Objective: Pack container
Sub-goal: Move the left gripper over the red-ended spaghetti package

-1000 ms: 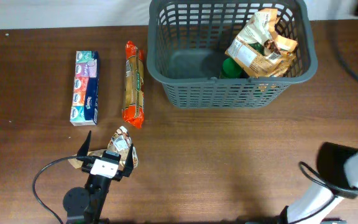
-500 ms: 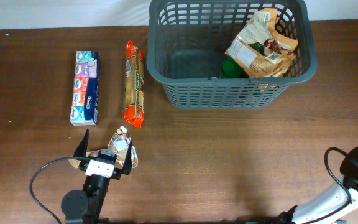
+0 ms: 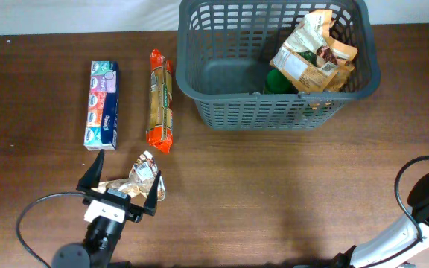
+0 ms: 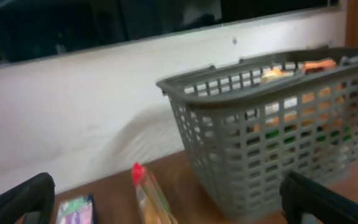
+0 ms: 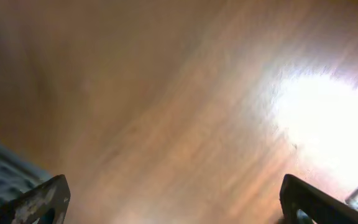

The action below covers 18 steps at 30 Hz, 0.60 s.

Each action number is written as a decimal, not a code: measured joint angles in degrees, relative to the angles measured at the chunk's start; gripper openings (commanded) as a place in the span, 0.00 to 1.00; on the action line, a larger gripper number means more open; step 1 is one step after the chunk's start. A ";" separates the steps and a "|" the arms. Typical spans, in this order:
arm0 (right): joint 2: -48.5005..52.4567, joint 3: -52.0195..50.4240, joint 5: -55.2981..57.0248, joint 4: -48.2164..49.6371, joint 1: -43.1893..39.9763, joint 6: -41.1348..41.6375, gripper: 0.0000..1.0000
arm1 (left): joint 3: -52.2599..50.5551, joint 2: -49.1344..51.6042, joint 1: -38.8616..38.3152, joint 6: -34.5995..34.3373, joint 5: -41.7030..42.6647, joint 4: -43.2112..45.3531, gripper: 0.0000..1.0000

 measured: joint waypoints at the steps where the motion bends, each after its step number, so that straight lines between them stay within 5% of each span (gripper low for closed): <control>1: 0.00 -1.68 0.00 0.22 0.00 0.04 0.99 | 2.91 2.10 0.00 0.79 0.28 -3.98 0.99; 11: 0.02 -9.81 -0.04 2.36 0.00 0.02 0.99 | 45.92 37.94 0.02 6.10 -5.49 -44.02 0.99; 18: 0.04 -9.88 0.00 2.58 0.00 0.04 0.99 | 67.56 58.18 0.00 6.73 -5.90 -50.21 0.99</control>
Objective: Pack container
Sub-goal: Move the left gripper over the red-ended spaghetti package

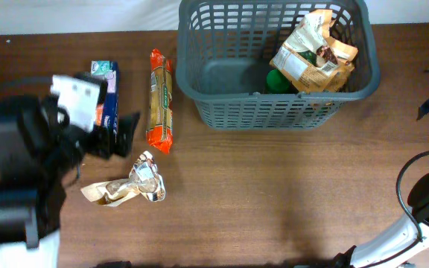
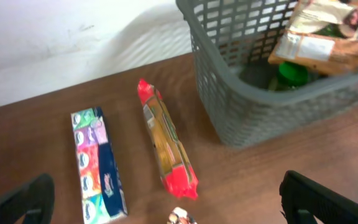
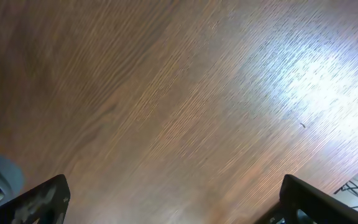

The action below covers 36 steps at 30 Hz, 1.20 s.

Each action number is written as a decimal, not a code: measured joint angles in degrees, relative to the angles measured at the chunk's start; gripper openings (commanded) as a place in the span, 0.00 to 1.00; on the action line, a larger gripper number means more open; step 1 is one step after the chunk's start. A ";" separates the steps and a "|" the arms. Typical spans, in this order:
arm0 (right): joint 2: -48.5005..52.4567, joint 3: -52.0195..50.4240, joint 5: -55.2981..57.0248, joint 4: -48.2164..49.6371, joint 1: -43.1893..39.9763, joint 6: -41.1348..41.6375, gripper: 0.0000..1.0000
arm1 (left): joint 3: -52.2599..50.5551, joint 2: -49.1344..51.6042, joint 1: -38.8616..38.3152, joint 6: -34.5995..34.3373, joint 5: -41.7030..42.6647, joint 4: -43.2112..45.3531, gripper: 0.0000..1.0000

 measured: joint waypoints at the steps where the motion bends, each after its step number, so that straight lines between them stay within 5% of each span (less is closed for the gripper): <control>1: -0.02 0.00 0.00 0.00 0.00 -0.02 0.99 | 0.90 1.73 0.00 -0.26 -0.15 0.07 0.99; 12: 0.00 0.00 0.00 0.02 0.00 0.00 0.99 | 11.34 24.11 0.00 -13.35 -6.67 -8.13 0.99; 36: 0.00 0.00 0.00 0.02 0.00 -0.02 0.99 | 12.15 46.56 -6.43 -16.57 -8.96 -6.43 0.99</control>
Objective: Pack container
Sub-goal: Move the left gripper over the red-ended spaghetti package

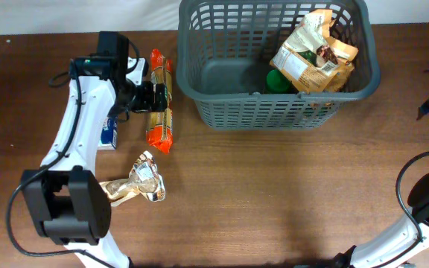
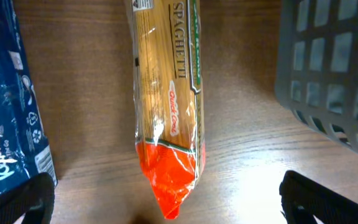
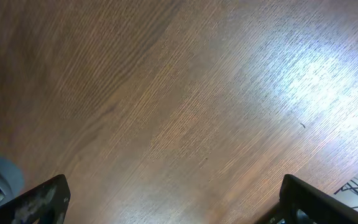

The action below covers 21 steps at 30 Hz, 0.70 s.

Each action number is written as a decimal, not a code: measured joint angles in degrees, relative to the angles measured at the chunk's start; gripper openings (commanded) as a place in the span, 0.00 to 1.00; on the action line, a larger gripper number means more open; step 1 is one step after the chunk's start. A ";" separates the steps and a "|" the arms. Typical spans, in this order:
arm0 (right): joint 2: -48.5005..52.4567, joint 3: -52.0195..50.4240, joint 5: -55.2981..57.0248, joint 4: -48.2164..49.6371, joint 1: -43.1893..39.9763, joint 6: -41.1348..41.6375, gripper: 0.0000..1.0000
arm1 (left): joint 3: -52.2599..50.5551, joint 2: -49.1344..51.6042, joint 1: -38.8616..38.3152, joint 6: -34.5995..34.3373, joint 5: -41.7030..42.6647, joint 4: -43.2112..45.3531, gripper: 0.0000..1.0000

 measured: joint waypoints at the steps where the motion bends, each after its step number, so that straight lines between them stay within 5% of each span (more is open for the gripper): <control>1: 0.00 -0.02 0.00 0.00 0.00 0.00 0.99 | 0.00 0.04 0.00 0.00 0.00 0.20 0.99; 21: 0.00 -0.02 0.00 0.00 0.00 0.00 0.99 | 11.28 6.67 -4.57 0.22 -7.65 -4.44 0.99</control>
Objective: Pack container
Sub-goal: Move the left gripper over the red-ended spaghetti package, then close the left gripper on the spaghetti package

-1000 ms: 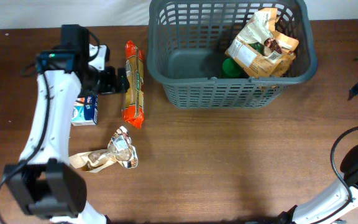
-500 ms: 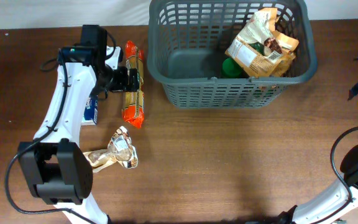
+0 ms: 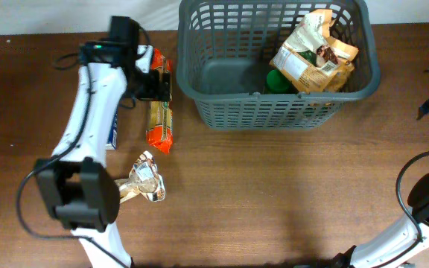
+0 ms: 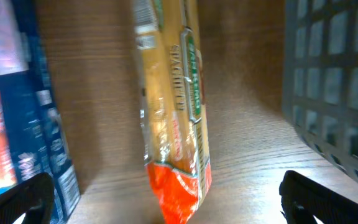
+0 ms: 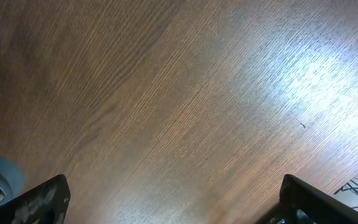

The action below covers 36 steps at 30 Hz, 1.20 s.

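A grey mesh basket (image 3: 222, 112) stands at the far middle of the table with tan snack bags (image 3: 313, 50) and a green item (image 3: 276, 80) inside. Left of it lies a long spaghetti packet (image 3: 160, 119) with a red near end, seen close in the left wrist view as the spaghetti packet (image 4: 173, 124). My left gripper (image 3: 155, 82) hovers over the packet's far half, open, its fingers wide on either side of the left gripper (image 4: 173, 211) and touching nothing. At the table's right edge my right gripper is open above bare wood, as the right gripper (image 5: 176, 205) shows.
A blue tissue pack (image 4: 30, 124) lies left of the spaghetti, mostly under my left arm in the overhead view. A crumpled snack bag (image 3: 144, 184) sits nearer the front. The basket wall (image 4: 328, 93) stands close on the packet's right.
My left gripper has shifted a little toward the far end of the spaghetti packet and stays open over it. The right arm and all items are where they were.
My left gripper was first low at the front left by the crumpled bag, facing the basket. Then it stood higher, over the tissue pack and spaghetti. Later it hung open over the spaghetti packet, and now over its far half. The right gripper stayed open at the right edge.
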Each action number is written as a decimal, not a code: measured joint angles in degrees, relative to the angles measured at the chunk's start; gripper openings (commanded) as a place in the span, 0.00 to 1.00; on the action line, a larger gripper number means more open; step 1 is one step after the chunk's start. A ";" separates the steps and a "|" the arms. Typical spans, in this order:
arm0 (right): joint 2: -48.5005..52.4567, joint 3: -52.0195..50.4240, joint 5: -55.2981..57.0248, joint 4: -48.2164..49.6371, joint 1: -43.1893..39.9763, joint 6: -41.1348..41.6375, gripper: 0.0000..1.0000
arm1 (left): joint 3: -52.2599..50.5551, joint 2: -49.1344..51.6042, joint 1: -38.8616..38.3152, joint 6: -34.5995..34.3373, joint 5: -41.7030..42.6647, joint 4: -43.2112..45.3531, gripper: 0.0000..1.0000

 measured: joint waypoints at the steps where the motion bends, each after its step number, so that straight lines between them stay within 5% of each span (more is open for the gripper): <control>1: 0.00 0.02 0.00 0.00 0.00 0.04 0.99 | 0.00 0.92 -0.81 0.00 -1.01 0.07 0.99; 10: 0.00 0.02 0.00 0.00 0.00 -0.02 0.99 | 0.22 2.75 -2.56 0.02 -6.47 2.95 0.99; 36: 0.00 0.02 0.00 0.00 0.00 0.00 0.99 | 0.52 7.45 -2.45 -3.72 -1.51 7.65 0.99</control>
